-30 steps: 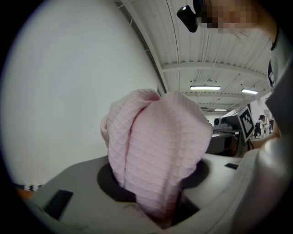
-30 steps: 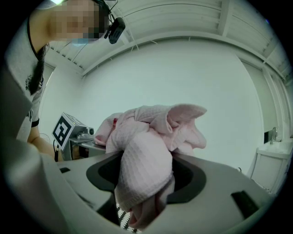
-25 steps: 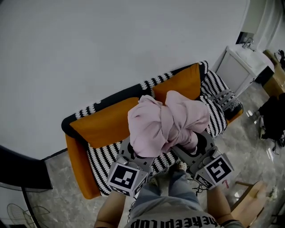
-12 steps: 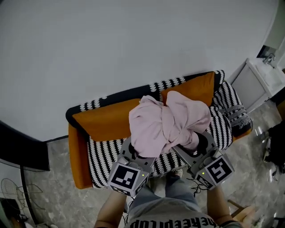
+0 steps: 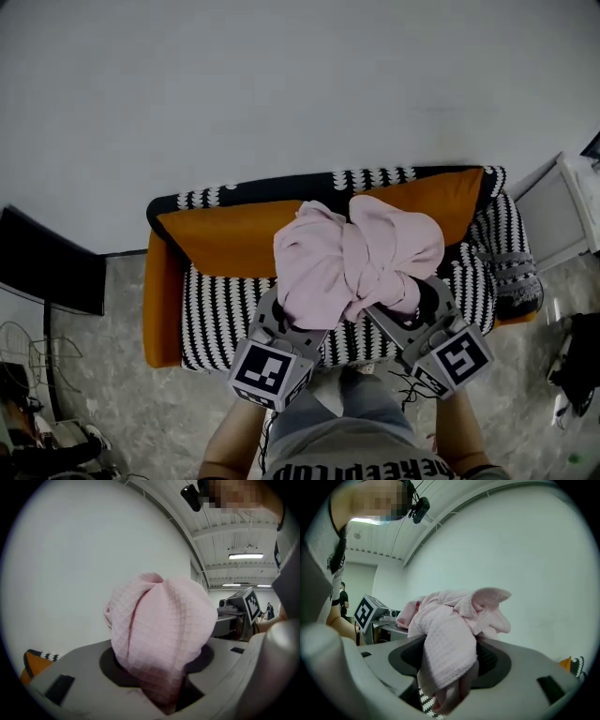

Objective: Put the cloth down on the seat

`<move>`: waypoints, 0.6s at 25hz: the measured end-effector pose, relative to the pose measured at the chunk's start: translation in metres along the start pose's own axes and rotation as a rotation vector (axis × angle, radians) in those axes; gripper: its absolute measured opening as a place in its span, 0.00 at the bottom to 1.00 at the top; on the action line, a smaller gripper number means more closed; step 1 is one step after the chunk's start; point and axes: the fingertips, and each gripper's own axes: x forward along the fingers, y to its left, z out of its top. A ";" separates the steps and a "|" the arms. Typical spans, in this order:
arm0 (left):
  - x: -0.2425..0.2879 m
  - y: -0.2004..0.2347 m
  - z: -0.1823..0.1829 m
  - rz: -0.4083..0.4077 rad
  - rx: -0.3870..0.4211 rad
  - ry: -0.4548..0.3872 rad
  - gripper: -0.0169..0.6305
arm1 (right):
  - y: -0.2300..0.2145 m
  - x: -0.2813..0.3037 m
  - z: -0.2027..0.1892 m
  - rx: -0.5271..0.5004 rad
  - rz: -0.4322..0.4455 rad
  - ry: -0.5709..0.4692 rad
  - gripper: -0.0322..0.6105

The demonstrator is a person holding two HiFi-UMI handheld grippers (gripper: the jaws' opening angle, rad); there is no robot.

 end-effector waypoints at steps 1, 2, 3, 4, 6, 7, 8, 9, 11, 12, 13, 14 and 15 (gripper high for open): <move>0.003 0.001 -0.002 0.010 -0.003 0.006 0.41 | -0.004 0.002 -0.003 0.004 0.011 0.006 0.51; 0.006 0.002 -0.005 0.019 -0.007 0.013 0.41 | -0.007 0.004 -0.006 0.008 0.022 0.013 0.51; 0.010 0.004 -0.008 0.029 -0.012 0.018 0.41 | -0.010 0.007 -0.009 0.014 0.031 0.019 0.51; 0.013 0.006 -0.012 0.038 -0.018 0.025 0.41 | -0.014 0.010 -0.013 0.019 0.042 0.027 0.51; 0.020 0.010 -0.020 0.053 -0.029 0.042 0.41 | -0.020 0.016 -0.022 0.031 0.065 0.045 0.51; 0.023 0.011 -0.024 0.060 -0.034 0.052 0.41 | -0.023 0.018 -0.027 0.036 0.077 0.056 0.51; 0.025 0.012 -0.029 0.066 -0.041 0.061 0.41 | -0.024 0.020 -0.032 0.039 0.087 0.066 0.51; 0.027 0.013 -0.034 0.071 -0.049 0.070 0.41 | -0.026 0.022 -0.036 0.042 0.095 0.077 0.51; 0.029 0.013 -0.043 0.081 -0.069 0.085 0.41 | -0.028 0.024 -0.046 0.050 0.108 0.095 0.51; 0.030 0.013 -0.048 0.086 -0.076 0.092 0.41 | -0.028 0.025 -0.051 0.056 0.115 0.102 0.51; 0.031 0.013 -0.053 0.091 -0.081 0.099 0.41 | -0.029 0.026 -0.056 0.063 0.121 0.109 0.51; 0.032 0.013 -0.058 0.095 -0.084 0.106 0.41 | -0.029 0.027 -0.061 0.070 0.125 0.116 0.51; 0.033 0.014 -0.064 0.099 -0.087 0.113 0.41 | -0.030 0.028 -0.067 0.076 0.128 0.123 0.51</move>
